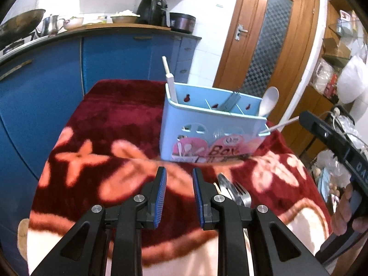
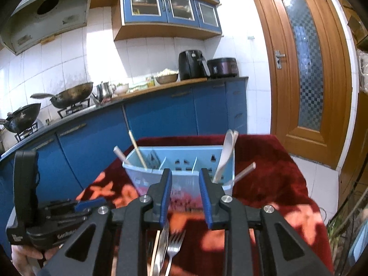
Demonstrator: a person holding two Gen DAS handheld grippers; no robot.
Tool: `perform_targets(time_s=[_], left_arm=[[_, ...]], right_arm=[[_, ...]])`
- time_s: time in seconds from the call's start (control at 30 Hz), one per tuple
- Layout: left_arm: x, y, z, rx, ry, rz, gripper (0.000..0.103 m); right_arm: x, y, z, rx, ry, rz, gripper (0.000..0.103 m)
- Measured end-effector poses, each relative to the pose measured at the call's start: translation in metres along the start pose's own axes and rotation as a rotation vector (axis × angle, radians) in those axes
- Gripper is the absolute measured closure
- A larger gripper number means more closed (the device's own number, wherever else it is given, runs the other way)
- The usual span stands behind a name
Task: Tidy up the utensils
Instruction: 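Move both tools back down toward the black spoon and metal knife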
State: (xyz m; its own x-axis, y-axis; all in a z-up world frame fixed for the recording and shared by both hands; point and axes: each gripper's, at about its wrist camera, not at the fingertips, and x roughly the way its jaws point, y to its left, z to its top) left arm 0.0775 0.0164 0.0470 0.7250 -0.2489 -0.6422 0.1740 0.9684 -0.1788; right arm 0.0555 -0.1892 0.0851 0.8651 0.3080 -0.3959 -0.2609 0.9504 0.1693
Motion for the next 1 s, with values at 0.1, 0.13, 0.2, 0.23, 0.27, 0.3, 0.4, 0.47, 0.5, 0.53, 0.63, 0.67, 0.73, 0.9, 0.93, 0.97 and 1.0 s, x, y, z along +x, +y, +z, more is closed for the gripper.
perform_targets(time_s=[0.1,0.13,0.2,0.23,0.27,0.3,0.4,0.47,0.5,0.53,0.63,0.67,0.73,0.9,0.93,0.97,1.0], left_arm=[[-0.003,-0.004,-0.005,0.009,0.018,-0.014,0.080],[-0.003,-0.006,-0.007,0.012,0.028,-0.019,0.080],[-0.002,-0.008,-0.011,0.016,0.048,-0.027,0.080],[-0.002,-0.009,-0.013,0.018,0.061,-0.028,0.080],[-0.001,-0.010,-0.015,0.018,0.077,-0.025,0.080],[0.001,-0.011,-0.017,0.016,0.092,-0.026,0.080],[0.005,-0.012,-0.022,0.000,0.134,-0.043,0.080],[0.009,-0.013,-0.026,-0.004,0.158,-0.050,0.080],[0.011,-0.014,-0.028,-0.005,0.174,-0.056,0.080],[0.013,-0.016,-0.030,-0.007,0.190,-0.063,0.080],[0.019,-0.019,-0.035,-0.014,0.225,-0.077,0.080],[0.021,-0.020,-0.036,-0.015,0.233,-0.079,0.080],[0.025,-0.022,-0.039,-0.017,0.252,-0.084,0.080],[0.037,-0.025,-0.042,-0.026,0.292,-0.110,0.080],[0.038,-0.026,-0.043,-0.023,0.291,-0.106,0.080],[0.039,-0.026,-0.042,-0.019,0.289,-0.103,0.080],[0.040,-0.027,-0.042,-0.014,0.288,-0.101,0.080]], right_arm=[[-0.004,0.002,-0.014,0.010,0.050,-0.012,0.076],[-0.004,0.002,-0.018,0.012,0.064,-0.016,0.076],[-0.005,0.002,-0.026,0.018,0.098,-0.021,0.076],[-0.005,0.001,-0.030,0.021,0.114,-0.026,0.076],[-0.006,0.000,-0.034,0.028,0.127,-0.029,0.076],[-0.006,0.000,-0.037,0.032,0.136,-0.030,0.076],[-0.009,-0.004,-0.046,0.055,0.169,-0.035,0.076],[-0.010,-0.007,-0.051,0.073,0.188,-0.035,0.076],[-0.011,-0.009,-0.054,0.078,0.195,-0.035,0.076],[-0.012,-0.011,-0.057,0.084,0.204,-0.036,0.076],[-0.015,-0.015,-0.065,0.100,0.222,-0.038,0.076],[-0.016,-0.018,-0.068,0.104,0.229,-0.040,0.076],[-0.017,-0.020,-0.071,0.109,0.239,-0.040,0.076],[-0.021,-0.029,-0.079,0.130,0.246,-0.037,0.076],[-0.021,-0.031,-0.080,0.135,0.248,-0.037,0.076],[-0.021,-0.032,-0.081,0.138,0.249,-0.038,0.076],[-0.021,-0.034,-0.082,0.141,0.251,-0.038,0.076]])
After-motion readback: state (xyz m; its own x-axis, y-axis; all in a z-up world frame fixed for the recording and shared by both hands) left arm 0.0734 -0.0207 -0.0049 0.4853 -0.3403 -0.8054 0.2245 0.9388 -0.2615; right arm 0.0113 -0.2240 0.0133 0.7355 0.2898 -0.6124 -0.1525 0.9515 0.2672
